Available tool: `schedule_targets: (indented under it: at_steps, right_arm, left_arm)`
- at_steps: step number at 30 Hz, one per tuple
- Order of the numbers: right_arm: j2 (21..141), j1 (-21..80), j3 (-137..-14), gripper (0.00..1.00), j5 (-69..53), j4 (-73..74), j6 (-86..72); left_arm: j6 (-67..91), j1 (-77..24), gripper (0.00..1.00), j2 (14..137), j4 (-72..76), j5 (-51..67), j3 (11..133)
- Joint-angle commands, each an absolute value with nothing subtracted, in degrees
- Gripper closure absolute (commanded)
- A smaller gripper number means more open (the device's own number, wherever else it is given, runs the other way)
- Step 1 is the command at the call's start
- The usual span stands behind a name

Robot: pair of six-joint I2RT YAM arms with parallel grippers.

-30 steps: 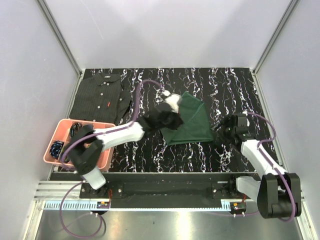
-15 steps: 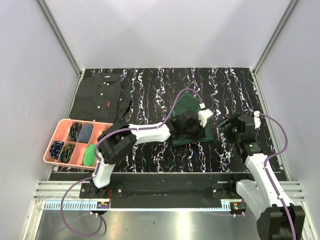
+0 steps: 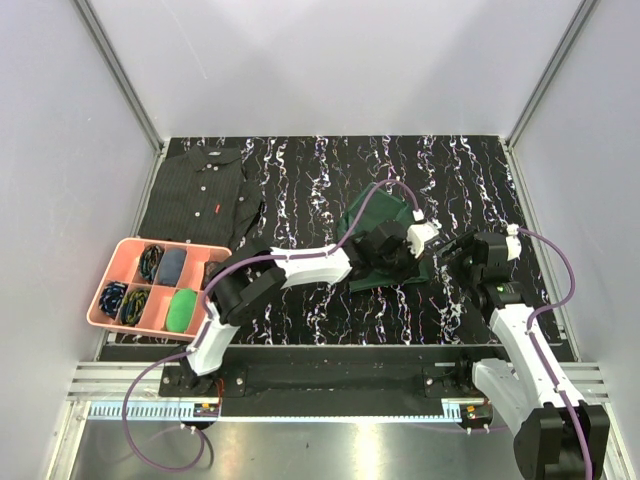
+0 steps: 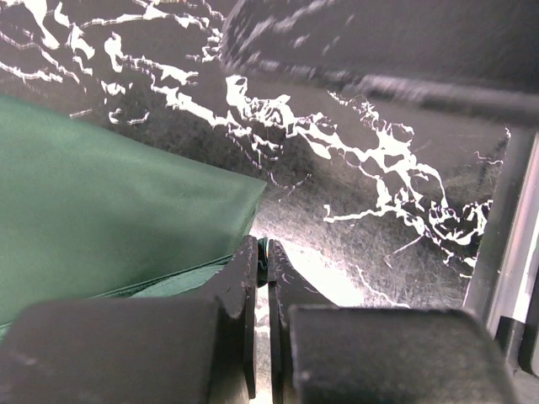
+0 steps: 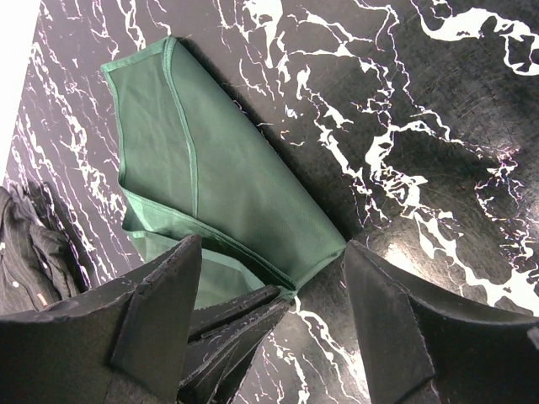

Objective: Fold the napkin, place the utensils inside, and roll it up
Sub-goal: Fold the napkin

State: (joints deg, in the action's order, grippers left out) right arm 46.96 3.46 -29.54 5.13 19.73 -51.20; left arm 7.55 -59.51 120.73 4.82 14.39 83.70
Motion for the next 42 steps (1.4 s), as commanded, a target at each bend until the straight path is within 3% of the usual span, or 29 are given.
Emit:
schedule_targets:
  at_steps: [1,28,29,32,33,36,39,42]
  right_arm:
    - [47.81,3.6,-30.06,0.23,6.86,19.42,-51.06]
    - [49.92,3.52,-29.79,0.23,7.21,19.42,-51.33]
    - [49.92,3.52,-29.79,0.23,7.12,19.42,-51.42]
    - [49.57,3.52,-30.14,0.23,7.64,19.77,-51.33]
    - [49.31,3.6,-30.58,0.23,8.34,20.21,-51.24]
    - [47.91,3.52,-31.72,0.22,9.49,21.09,-50.63]
    - [47.55,3.51,-33.3,0.21,10.28,21.36,-49.4]
    - [48.86,3.43,-35.15,0.21,9.67,21.27,-46.76]
  left_arm:
    - [4.84,-60.03,1.0,122.08,7.3,15.03,87.54]
    - [4.04,-60.12,1.0,126.47,9.67,13.62,91.85]
    - [4.3,-60.12,0.96,126.56,9.75,13.97,91.93]
    - [5.18,-60.03,0.6,126.21,9.93,14.5,92.28]
    - [5.45,-60.03,0.42,125.51,9.93,14.5,92.29]
    - [5.97,-60.03,0.23,122.62,9.93,13.8,91.5]
    - [6.15,-59.85,0.1,118.58,9.85,12.05,89.3]
    - [7.12,-58.72,0.07,114.28,9.49,11.78,86.06]
